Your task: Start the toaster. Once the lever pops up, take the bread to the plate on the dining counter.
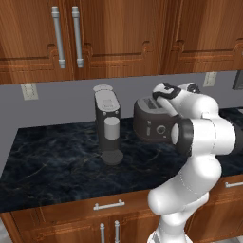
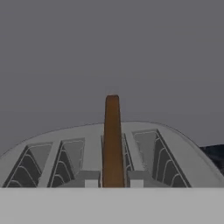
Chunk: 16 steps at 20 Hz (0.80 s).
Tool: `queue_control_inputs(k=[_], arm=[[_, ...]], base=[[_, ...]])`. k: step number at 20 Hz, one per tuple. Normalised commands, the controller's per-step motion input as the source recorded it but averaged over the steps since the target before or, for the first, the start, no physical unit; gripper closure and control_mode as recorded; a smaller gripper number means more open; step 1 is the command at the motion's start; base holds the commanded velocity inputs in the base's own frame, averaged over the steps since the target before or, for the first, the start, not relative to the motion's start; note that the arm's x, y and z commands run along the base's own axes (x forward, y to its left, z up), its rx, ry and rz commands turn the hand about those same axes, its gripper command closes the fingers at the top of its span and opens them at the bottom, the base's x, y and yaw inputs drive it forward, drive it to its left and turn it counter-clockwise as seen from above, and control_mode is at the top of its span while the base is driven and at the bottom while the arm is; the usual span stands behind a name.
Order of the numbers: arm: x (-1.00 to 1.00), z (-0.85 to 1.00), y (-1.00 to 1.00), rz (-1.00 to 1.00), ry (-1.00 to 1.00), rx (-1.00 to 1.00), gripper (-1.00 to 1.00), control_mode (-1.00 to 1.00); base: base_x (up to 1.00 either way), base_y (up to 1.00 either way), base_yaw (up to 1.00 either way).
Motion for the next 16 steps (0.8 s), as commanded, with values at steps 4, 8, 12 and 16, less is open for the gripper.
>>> queue_control_inputs(k=[4,8,12,16], arm=[[-0.37,0.12,0.0,0.0,-0.1,0.0,1.0,-1.0],[-0.51,0.35,0.0,0.0,-0.07,0.0,1.0,-1.0],[-0.39,0.49,0.0,0.0,-0.04,0.0,1.0,-1.0],[-0.33,0.59,0.0,0.0,-0.01,0.0,1.0,-1.0]], base=[[0.0,0.0,0.0],[0.0,0.0,0.0],[0.0,0.0,0.0],[0.0,0.0,0.0]])
